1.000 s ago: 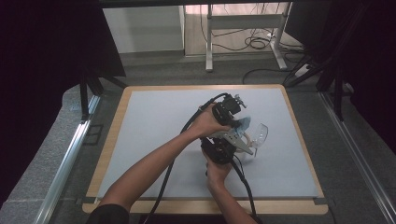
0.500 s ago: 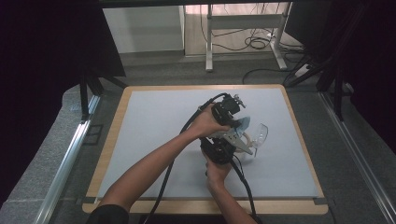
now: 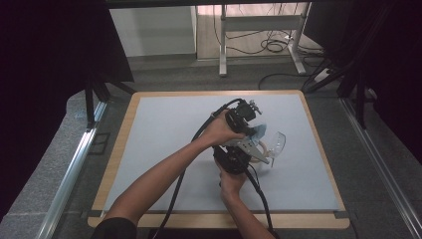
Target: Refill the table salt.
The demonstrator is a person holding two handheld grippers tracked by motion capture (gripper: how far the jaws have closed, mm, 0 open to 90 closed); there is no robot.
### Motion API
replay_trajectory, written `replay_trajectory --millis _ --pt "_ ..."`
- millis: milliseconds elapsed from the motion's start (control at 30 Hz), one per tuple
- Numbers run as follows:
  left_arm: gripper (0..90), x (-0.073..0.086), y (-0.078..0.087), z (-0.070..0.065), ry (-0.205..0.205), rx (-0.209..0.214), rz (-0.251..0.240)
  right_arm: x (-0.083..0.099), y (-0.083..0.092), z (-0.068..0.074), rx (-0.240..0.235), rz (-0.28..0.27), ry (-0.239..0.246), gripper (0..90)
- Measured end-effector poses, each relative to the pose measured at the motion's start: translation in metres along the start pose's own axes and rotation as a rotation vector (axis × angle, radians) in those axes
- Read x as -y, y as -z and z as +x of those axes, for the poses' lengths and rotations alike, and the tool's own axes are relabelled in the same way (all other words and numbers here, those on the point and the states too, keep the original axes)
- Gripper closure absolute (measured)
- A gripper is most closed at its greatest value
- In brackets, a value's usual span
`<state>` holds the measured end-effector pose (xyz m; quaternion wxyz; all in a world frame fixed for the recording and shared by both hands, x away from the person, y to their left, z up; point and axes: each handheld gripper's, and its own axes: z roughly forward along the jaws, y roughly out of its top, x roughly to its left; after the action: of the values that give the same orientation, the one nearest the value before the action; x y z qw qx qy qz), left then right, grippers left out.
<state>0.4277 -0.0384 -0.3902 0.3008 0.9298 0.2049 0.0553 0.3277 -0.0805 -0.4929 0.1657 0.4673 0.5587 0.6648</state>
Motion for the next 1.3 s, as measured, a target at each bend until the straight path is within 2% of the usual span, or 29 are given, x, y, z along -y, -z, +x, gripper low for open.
replay_trajectory --millis 867,1100,1300 --pt "87.5 -0.0012 -0.0062 -0.0029 0.007 0.014 -0.002 0.0016 0.0031 -0.0039 0.008 0.003 0.002 62.9" --pt "87.5 -0.0008 -0.0059 -0.0018 -0.004 0.013 0.004 0.0021 0.0031 -0.0041 0.009 0.003 0.001 63.0" --pt "87.3 -0.0005 -0.0039 -0.0013 0.005 0.017 -0.011 0.0026 0.0025 -0.0051 -0.004 0.0 -0.013 62.9"
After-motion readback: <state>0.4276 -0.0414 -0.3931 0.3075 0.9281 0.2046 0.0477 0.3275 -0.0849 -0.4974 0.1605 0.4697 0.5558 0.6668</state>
